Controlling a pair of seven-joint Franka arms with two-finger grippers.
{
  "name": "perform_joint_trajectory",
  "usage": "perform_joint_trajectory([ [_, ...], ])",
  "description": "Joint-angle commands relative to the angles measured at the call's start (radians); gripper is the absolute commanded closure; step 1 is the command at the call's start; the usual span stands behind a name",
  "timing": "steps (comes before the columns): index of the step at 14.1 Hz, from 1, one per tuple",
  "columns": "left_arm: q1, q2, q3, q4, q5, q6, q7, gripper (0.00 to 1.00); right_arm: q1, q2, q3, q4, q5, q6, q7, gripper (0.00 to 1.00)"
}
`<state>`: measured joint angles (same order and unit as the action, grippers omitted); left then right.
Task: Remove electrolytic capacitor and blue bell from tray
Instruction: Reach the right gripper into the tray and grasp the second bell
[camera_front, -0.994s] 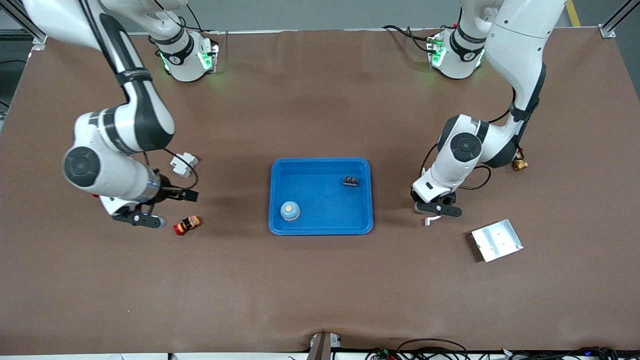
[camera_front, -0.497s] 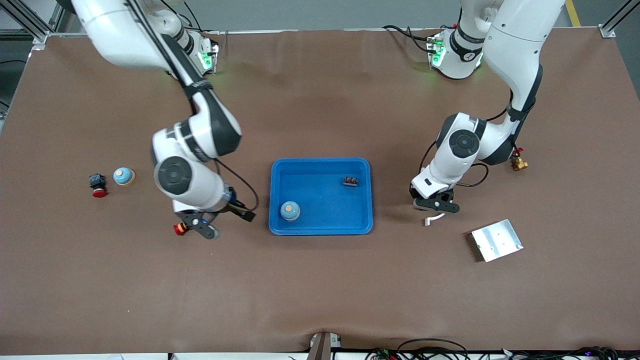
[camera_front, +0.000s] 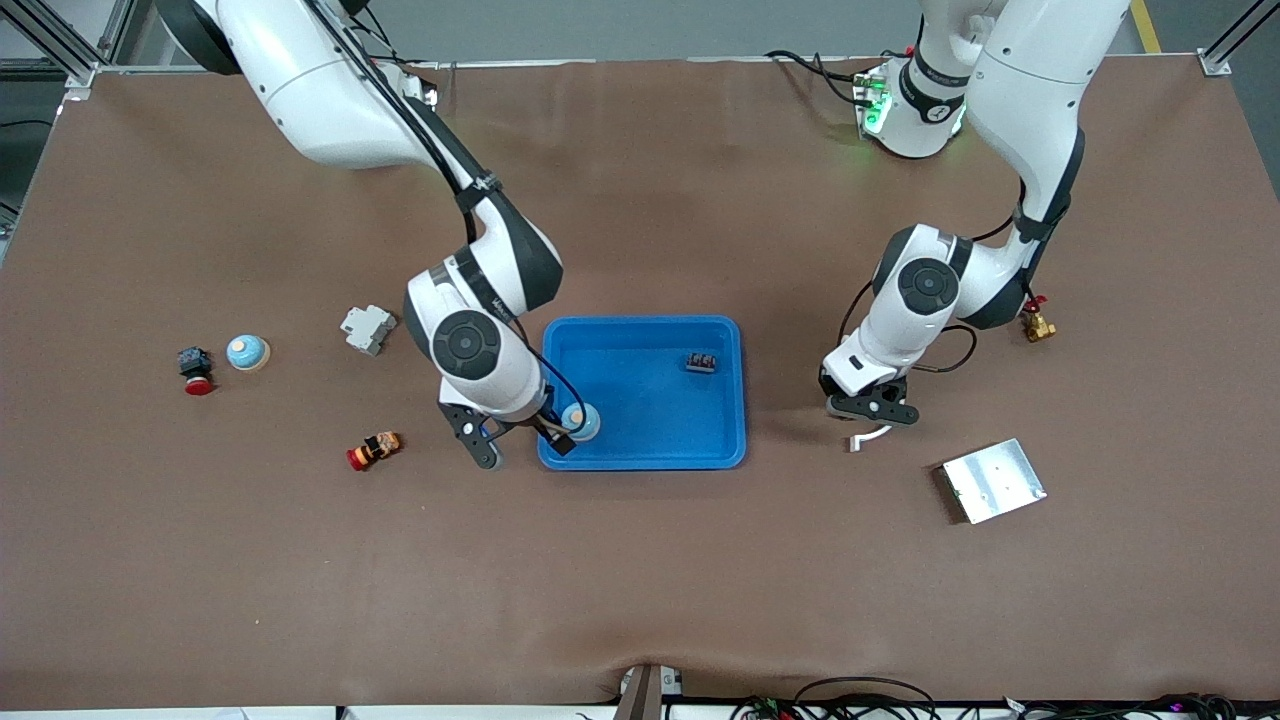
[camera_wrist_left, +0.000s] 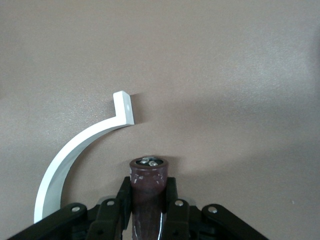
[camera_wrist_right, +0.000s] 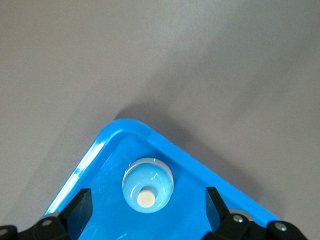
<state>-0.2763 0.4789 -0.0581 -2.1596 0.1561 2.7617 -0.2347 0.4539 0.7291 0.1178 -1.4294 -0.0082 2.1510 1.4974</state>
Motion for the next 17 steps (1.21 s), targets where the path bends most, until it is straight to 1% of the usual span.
perform_joint_trajectory([
  [1,-0.001,-0.019,-0.002,-0.025,0.019,0.013,-0.009,0.00,0.028,0.059,-0.010,0.064,-0.027,-0.005,0.104,0.00],
  [3,-0.001,-0.023,-0.002,-0.022,0.019,0.009,-0.011,0.00,0.041,0.084,-0.012,0.075,-0.032,0.021,0.159,0.00],
  [5,0.003,-0.048,-0.003,-0.019,0.019,0.000,-0.011,0.00,0.055,0.101,-0.013,0.076,-0.041,0.036,0.181,0.00],
  [6,0.003,-0.062,-0.003,-0.008,0.014,-0.022,-0.012,0.00,0.060,0.105,-0.015,0.076,-0.042,0.039,0.184,0.00],
  [7,0.002,-0.069,-0.005,0.013,0.002,-0.071,-0.047,0.00,0.063,0.111,-0.015,0.075,-0.042,0.055,0.184,0.00],
  [9,-0.012,-0.085,-0.014,0.093,0.002,-0.207,-0.214,0.00,0.063,0.118,-0.015,0.075,-0.044,0.059,0.184,0.00],
  [11,-0.014,-0.077,-0.061,0.206,0.002,-0.376,-0.369,0.00,0.068,0.127,-0.013,0.073,-0.042,0.061,0.187,0.00],
  [12,-0.020,-0.071,-0.071,0.233,0.002,-0.416,-0.446,0.00,0.069,0.128,-0.013,0.073,-0.044,0.061,0.187,0.00],
  [16,-0.033,-0.062,-0.123,0.241,0.002,-0.418,-0.823,0.00,0.077,0.134,-0.013,0.072,-0.046,0.070,0.185,0.00],
  [17,-0.043,-0.054,-0.134,0.251,0.000,-0.418,-0.922,0.00,0.077,0.138,-0.013,0.070,-0.046,0.082,0.185,0.02],
])
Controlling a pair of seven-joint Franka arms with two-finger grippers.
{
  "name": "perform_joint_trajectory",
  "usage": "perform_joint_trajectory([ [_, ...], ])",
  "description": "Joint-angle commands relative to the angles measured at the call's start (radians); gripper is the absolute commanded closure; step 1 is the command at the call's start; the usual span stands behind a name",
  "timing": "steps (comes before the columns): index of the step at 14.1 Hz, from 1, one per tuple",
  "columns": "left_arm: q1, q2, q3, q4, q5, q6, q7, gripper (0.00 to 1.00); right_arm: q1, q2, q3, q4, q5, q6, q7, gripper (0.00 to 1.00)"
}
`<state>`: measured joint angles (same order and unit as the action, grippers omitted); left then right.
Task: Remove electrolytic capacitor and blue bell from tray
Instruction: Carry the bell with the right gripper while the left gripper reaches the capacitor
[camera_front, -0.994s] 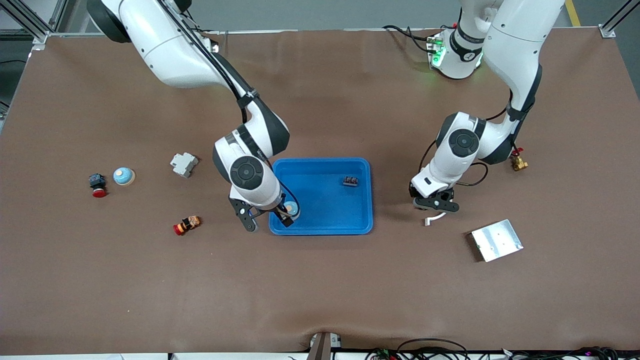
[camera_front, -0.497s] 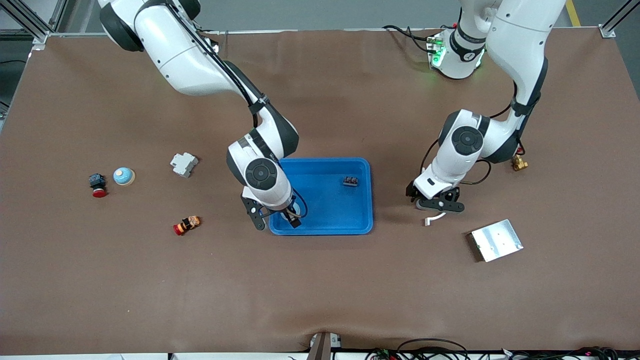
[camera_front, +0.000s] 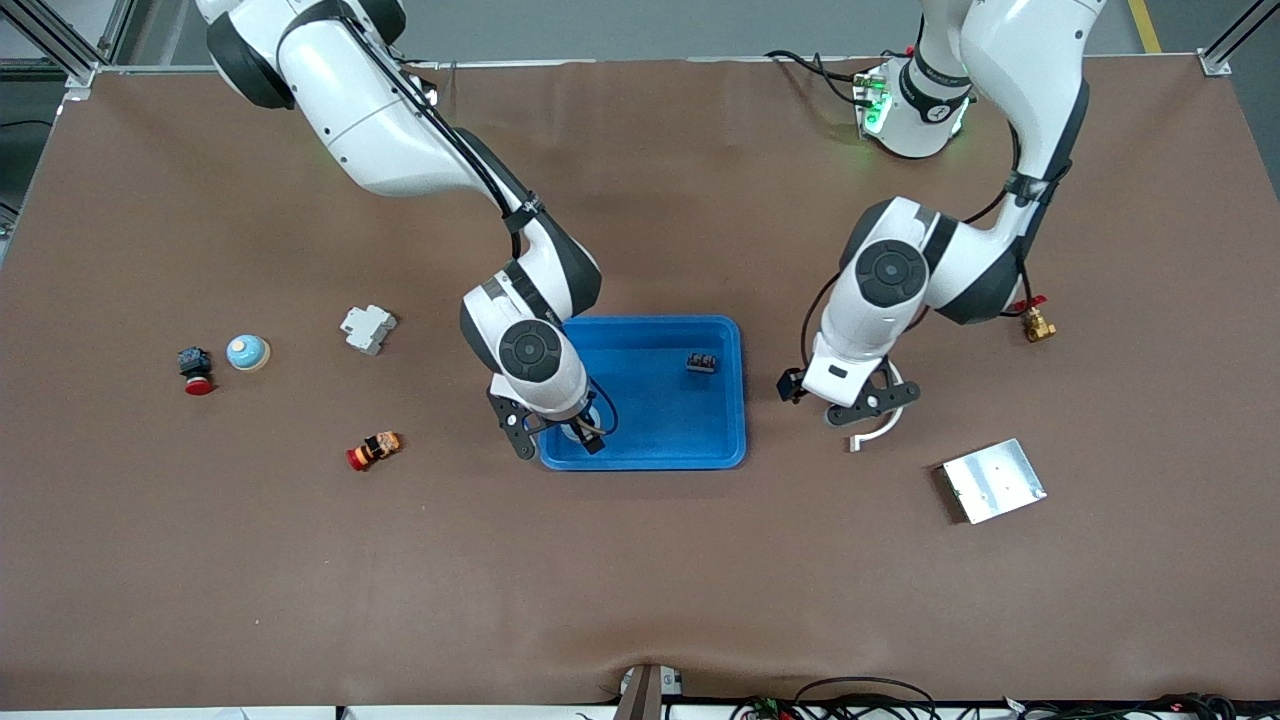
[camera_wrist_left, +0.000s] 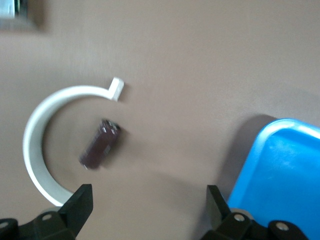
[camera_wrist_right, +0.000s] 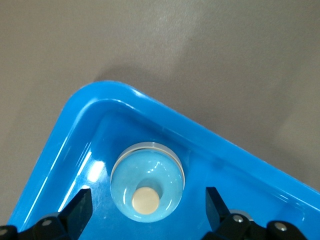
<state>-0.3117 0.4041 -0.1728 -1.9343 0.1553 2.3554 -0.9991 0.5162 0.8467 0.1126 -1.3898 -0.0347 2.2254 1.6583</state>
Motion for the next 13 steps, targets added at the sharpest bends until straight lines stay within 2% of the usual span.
perform_joint_trajectory([
  [1,-0.024,0.028,-0.024,0.034,0.001,-0.013,-0.279,0.00,0.016,0.028,-0.008,0.029,-0.021,0.017,0.024,0.08],
  [3,-0.050,0.065,-0.024,0.070,0.007,-0.013,-0.465,0.00,0.015,0.028,-0.008,0.029,-0.018,0.020,0.026,0.25],
  [5,-0.098,0.079,-0.022,0.077,0.004,-0.019,-0.509,0.00,0.013,0.023,-0.008,0.029,-0.017,0.017,0.024,0.42],
  [7,-0.122,0.090,-0.019,0.083,0.018,-0.019,-0.635,0.00,0.012,0.020,-0.010,0.031,-0.017,0.010,0.023,0.57],
  [11,-0.133,0.102,-0.022,0.106,0.016,-0.019,-0.797,0.00,-0.001,-0.014,-0.008,0.034,-0.016,-0.021,0.006,0.73],
  [13,-0.133,0.107,-0.022,0.107,0.009,-0.019,-0.838,0.00,-0.010,-0.044,-0.007,0.034,-0.019,-0.061,-0.026,0.85],
])
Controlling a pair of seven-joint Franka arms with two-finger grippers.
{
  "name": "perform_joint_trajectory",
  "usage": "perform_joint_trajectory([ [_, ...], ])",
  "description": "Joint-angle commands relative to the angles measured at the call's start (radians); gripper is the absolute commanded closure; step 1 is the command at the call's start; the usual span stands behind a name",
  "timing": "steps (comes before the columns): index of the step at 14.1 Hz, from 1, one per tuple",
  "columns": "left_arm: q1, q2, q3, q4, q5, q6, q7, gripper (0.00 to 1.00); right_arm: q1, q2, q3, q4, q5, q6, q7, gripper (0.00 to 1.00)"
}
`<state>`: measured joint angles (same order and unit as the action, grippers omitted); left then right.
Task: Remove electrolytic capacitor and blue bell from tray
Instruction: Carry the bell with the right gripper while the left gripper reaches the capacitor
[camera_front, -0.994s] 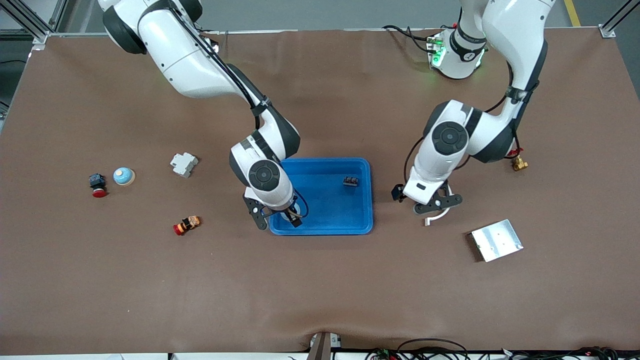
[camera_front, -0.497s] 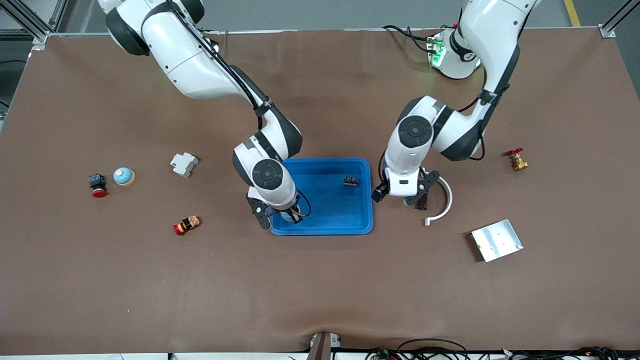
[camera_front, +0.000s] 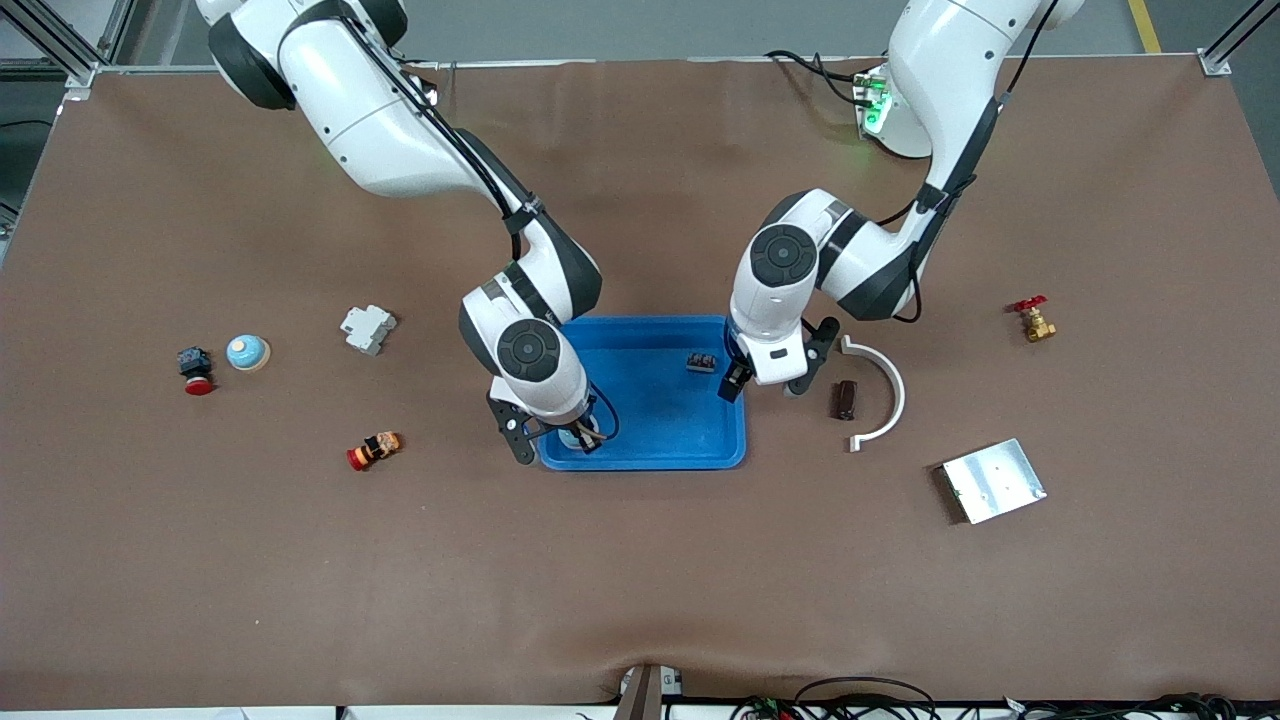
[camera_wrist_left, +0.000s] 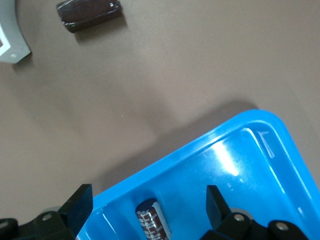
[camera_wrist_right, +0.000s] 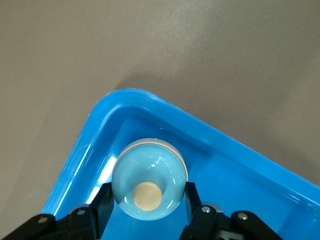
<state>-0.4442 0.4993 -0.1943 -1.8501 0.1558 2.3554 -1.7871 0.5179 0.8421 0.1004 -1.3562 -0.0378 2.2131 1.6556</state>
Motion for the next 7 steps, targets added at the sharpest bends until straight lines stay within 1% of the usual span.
perform_joint_trajectory([
  [1,-0.001,0.019,-0.001,0.037,0.002,-0.019,-0.072,0.00,-0.022,-0.060,0.009,0.000,-0.013,-0.093,-0.075,0.89],
  [3,-0.001,0.053,-0.001,0.069,0.010,-0.019,-0.171,0.00,-0.047,-0.099,0.010,-0.001,-0.010,-0.185,-0.204,0.92],
  [5,-0.002,0.067,-0.001,0.080,0.014,-0.019,-0.250,0.00,-0.088,-0.141,0.012,-0.009,-0.004,-0.263,-0.334,0.95],
  [7,-0.014,0.082,0.003,0.095,0.018,-0.019,-0.278,0.00,-0.142,-0.202,0.012,-0.044,-0.002,-0.323,-0.487,0.98],
])
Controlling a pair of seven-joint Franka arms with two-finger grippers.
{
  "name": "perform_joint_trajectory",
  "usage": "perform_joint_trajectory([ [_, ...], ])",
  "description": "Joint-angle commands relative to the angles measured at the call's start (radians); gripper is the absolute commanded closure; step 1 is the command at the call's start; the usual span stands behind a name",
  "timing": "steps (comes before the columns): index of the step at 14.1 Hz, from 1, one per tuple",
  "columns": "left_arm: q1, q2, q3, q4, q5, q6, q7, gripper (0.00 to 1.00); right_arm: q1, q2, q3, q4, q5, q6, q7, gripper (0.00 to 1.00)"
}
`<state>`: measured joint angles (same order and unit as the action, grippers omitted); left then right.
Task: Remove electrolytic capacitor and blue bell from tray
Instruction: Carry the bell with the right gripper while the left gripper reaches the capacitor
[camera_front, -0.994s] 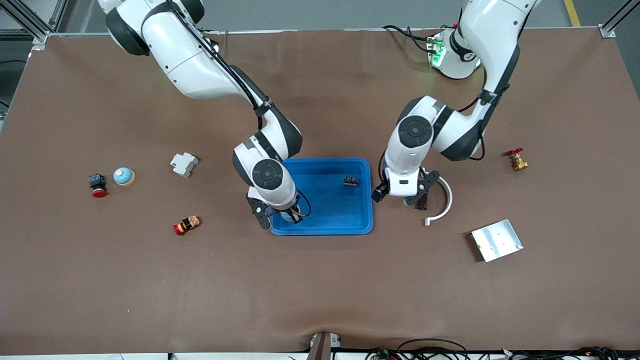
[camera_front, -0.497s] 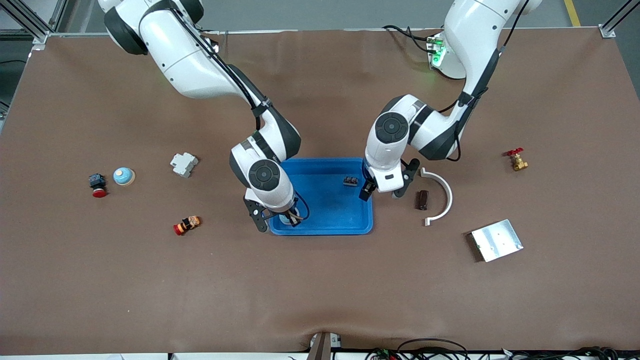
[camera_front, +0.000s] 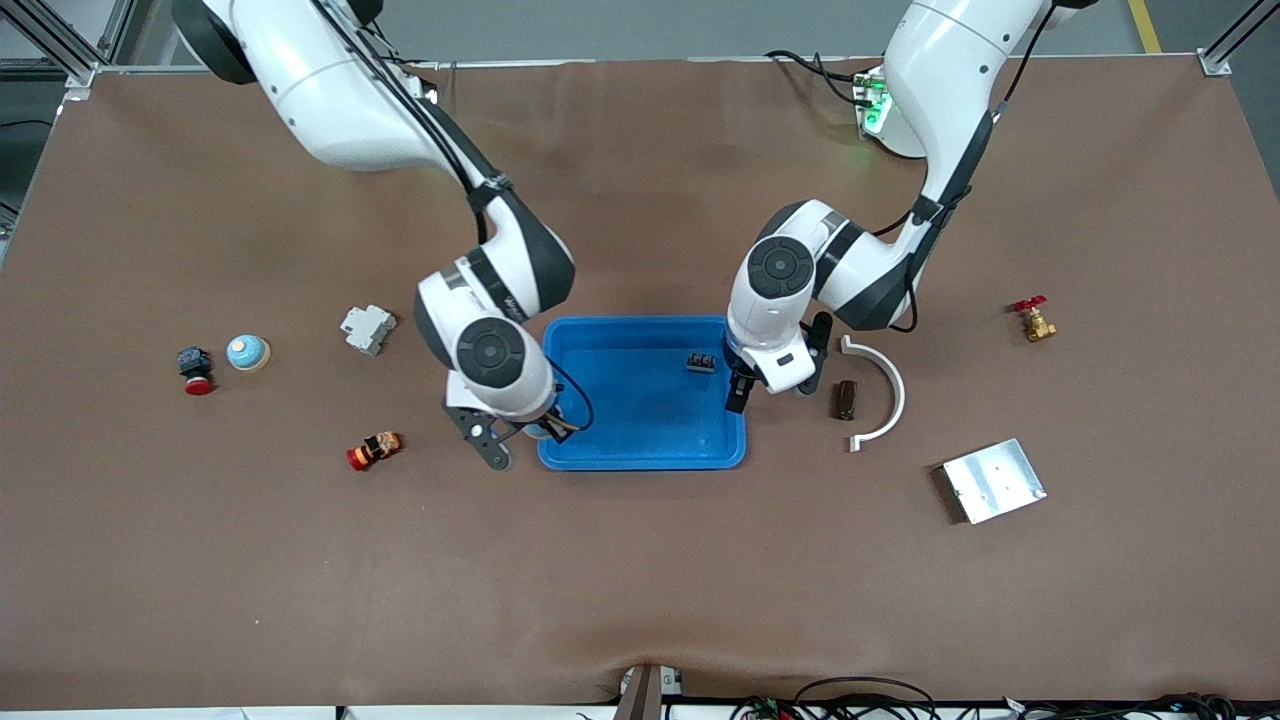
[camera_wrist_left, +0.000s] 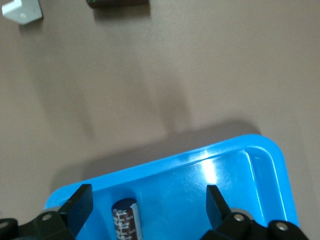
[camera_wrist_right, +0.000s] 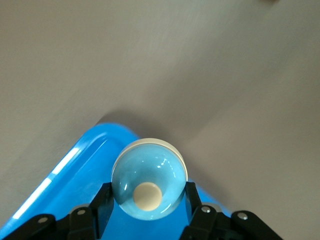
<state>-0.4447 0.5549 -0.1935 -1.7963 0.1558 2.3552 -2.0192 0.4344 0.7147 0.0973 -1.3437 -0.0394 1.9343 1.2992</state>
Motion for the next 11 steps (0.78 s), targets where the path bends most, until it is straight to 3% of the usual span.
perform_joint_trajectory([
  [1,-0.025,0.028,0.005,0.043,0.018,-0.019,-0.046,0.00,-0.095,-0.110,0.016,-0.081,0.004,-0.067,-0.215,0.98],
  [4,-0.031,0.030,0.005,0.049,0.018,-0.019,-0.117,0.00,-0.234,-0.188,0.015,-0.149,0.072,-0.132,-0.533,0.98],
  [8,-0.078,0.077,0.008,0.108,0.018,-0.024,-0.225,0.00,-0.420,-0.256,0.009,-0.262,0.072,-0.127,-0.980,0.98],
  [11,-0.112,0.131,0.014,0.161,0.018,-0.079,-0.274,0.00,-0.494,-0.261,-0.011,-0.327,0.061,-0.077,-1.202,0.98],
])
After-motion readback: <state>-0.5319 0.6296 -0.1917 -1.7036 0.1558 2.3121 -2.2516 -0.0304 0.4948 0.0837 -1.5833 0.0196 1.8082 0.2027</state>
